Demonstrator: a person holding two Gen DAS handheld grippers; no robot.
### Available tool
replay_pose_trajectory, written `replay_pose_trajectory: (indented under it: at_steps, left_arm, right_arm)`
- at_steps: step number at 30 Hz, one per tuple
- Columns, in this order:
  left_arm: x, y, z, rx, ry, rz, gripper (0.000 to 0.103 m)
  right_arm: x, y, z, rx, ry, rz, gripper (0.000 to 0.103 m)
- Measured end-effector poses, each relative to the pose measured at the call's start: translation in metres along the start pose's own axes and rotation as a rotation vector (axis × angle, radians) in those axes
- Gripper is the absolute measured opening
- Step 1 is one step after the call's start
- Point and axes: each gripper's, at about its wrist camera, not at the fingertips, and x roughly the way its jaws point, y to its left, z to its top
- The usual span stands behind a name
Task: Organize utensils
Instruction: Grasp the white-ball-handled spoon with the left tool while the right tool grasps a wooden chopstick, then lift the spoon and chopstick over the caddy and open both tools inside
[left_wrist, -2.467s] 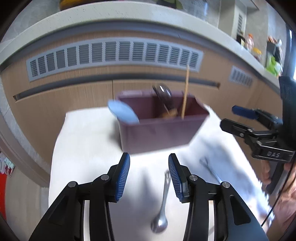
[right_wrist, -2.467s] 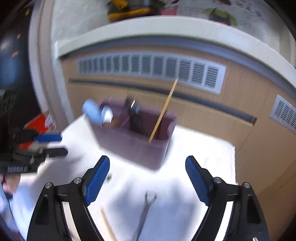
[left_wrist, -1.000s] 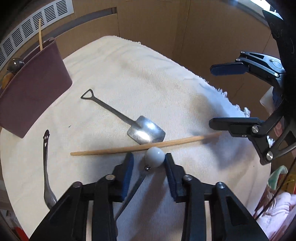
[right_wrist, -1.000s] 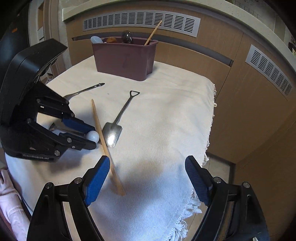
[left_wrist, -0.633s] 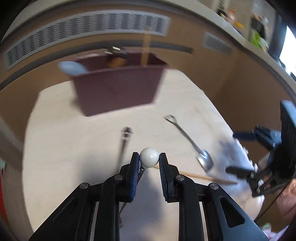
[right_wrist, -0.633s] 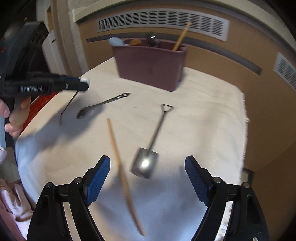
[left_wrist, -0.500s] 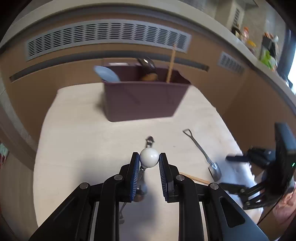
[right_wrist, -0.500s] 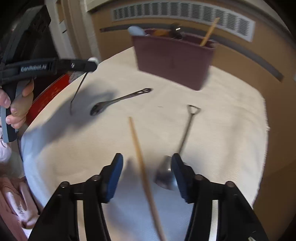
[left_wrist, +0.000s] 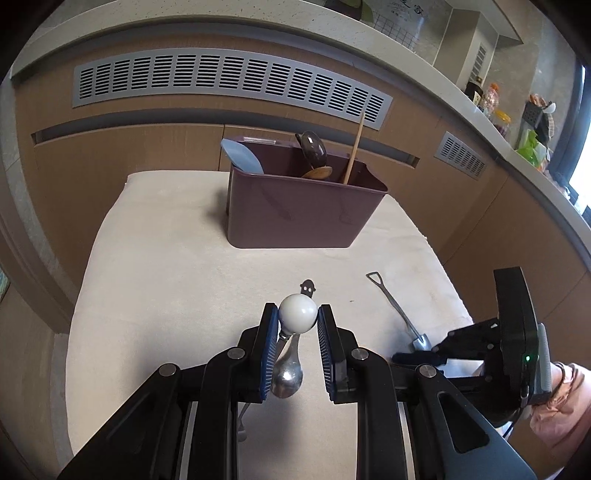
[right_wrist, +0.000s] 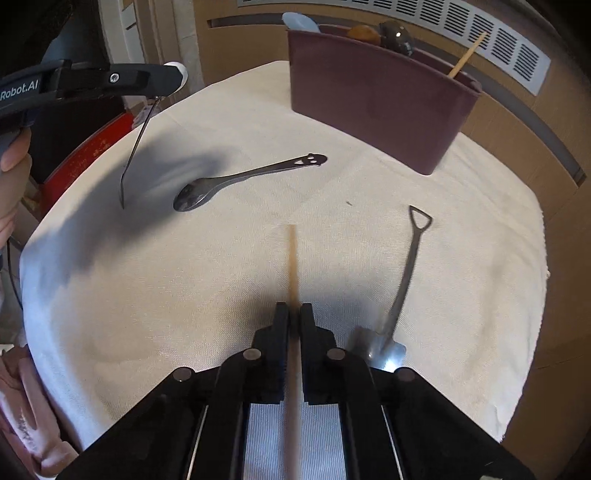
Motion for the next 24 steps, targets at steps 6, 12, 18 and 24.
replay_pose_trajectory:
  at_steps: [6,12,18,24]
  left_arm:
    - [-0.006,-0.009,0.0,0.014,-0.006,-0.006,0.023]
    - [-0.021,-0.021,0.003,0.025,-0.038,-0.009,0.023]
    - [-0.036,-0.034,0.007,0.035,-0.064,-0.015,0.023]
    - [-0.051,-0.047,0.01,0.064,-0.095,-0.016,0.022]
  right_arm:
    - [-0.04,-0.016,0.0,0.103,-0.115,0.013,0.005]
    - [-0.06,-0.021,-0.005,0.145,-0.17,0.008,0.005]
    - [-0.078,-0.025,-0.008,0.186,-0.236,0.019,0.005]
    - [-0.096,-0.026,-0.005,0.199,-0.29,0.009,0.005]
